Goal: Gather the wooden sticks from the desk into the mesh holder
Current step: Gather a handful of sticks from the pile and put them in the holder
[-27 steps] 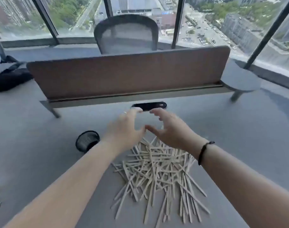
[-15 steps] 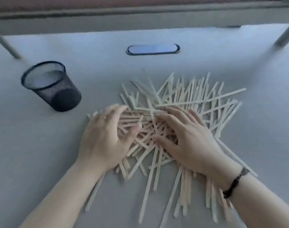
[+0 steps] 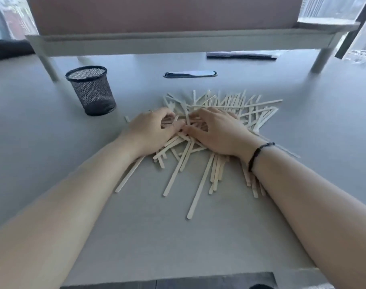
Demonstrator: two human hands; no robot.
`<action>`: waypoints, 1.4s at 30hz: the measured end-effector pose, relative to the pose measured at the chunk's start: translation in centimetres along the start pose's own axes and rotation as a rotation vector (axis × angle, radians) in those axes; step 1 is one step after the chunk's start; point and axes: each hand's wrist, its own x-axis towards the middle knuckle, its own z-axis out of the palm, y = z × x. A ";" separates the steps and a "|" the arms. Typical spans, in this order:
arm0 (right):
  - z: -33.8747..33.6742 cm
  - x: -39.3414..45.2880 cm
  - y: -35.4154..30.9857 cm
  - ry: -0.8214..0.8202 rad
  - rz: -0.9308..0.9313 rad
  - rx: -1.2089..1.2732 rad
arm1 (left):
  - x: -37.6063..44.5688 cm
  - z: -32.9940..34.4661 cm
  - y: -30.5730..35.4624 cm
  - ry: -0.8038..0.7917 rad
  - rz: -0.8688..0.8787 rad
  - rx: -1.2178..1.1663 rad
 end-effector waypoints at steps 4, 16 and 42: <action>0.0 -0.3 0.0 0.022 -0.017 -0.027 | -1.0 -0.2 -0.1 0.032 0.017 -0.034; -0.4 -1.6 0.1 0.031 -0.026 0.092 | -1.9 0.3 0.5 0.080 0.080 -0.054; 1.0 0.9 -1.3 0.045 -0.103 -0.063 | -0.1 0.5 -0.2 0.204 0.155 0.050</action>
